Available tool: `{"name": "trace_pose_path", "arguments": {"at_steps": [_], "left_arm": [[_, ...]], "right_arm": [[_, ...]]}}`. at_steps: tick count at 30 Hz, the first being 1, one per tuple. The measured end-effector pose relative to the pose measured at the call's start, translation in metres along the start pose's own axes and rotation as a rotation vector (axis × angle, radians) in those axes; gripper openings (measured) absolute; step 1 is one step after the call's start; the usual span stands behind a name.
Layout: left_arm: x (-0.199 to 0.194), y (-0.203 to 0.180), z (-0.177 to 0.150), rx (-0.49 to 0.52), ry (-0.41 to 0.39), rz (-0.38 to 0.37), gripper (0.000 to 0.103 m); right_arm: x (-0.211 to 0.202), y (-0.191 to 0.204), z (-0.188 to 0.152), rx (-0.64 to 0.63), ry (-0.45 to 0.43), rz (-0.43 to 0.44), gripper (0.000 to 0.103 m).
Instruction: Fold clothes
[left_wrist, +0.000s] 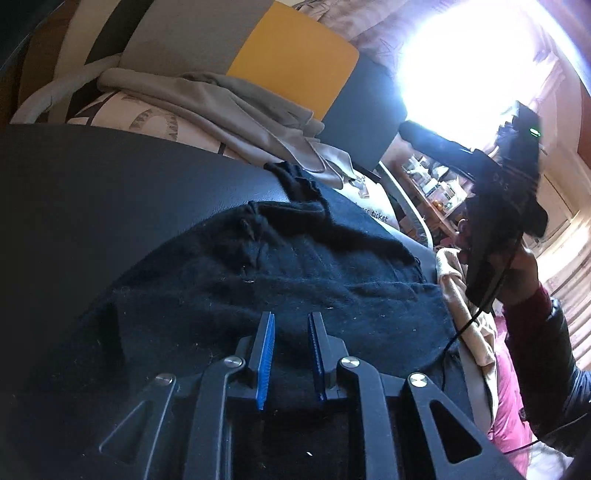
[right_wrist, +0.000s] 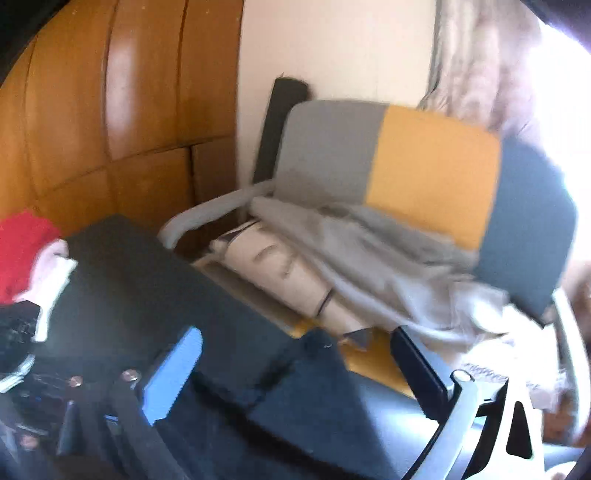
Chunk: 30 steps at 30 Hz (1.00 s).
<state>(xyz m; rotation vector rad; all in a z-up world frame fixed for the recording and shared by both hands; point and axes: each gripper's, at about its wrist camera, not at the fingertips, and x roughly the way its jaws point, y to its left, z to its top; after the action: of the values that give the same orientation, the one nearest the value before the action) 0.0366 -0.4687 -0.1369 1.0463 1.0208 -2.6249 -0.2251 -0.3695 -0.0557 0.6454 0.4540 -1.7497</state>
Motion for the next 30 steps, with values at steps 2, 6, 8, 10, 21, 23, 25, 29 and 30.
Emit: {"name": "trace_pose_path", "arguments": {"at_steps": [2, 6, 8, 10, 21, 23, 25, 29, 30], "left_arm": [[0.001, 0.001, -0.002, -0.006, 0.001, 0.003, 0.017], [0.003, 0.002, -0.005, -0.002, 0.009, 0.013, 0.018], [0.001, 0.001, -0.006, 0.002, 0.005, 0.018, 0.018], [-0.001, 0.0, -0.006, 0.005, 0.001, 0.016, 0.018], [-0.013, -0.007, 0.008, 0.028, -0.022, 0.024, 0.02], [-0.014, -0.012, 0.015, 0.05, -0.024, 0.031, 0.02], [-0.014, -0.019, 0.028, 0.083, -0.032, 0.056, 0.02], [0.0, -0.033, 0.063, 0.122, -0.008, 0.031, 0.021], [0.007, -0.036, 0.074, 0.134, -0.005, 0.034, 0.025]], "right_arm": [[0.008, -0.014, 0.0, 0.093, 0.051, 0.034, 0.103], [0.033, -0.024, -0.014, 0.214, 0.225, 0.056, 0.103], [0.038, -0.009, -0.024, 0.085, 0.232, 0.005, 0.101], [0.043, 0.007, -0.034, -0.044, 0.239, -0.045, 0.101], [0.096, 0.017, -0.064, -0.263, 0.398, -0.166, 0.011], [0.096, 0.013, -0.064, -0.258, 0.398, -0.148, 0.011], [0.089, 0.01, -0.061, -0.243, 0.384, -0.151, 0.008], [0.05, -0.003, -0.049, -0.167, 0.282, -0.165, 0.008], [0.037, -0.009, -0.046, -0.132, 0.256, -0.159, 0.008]]}}
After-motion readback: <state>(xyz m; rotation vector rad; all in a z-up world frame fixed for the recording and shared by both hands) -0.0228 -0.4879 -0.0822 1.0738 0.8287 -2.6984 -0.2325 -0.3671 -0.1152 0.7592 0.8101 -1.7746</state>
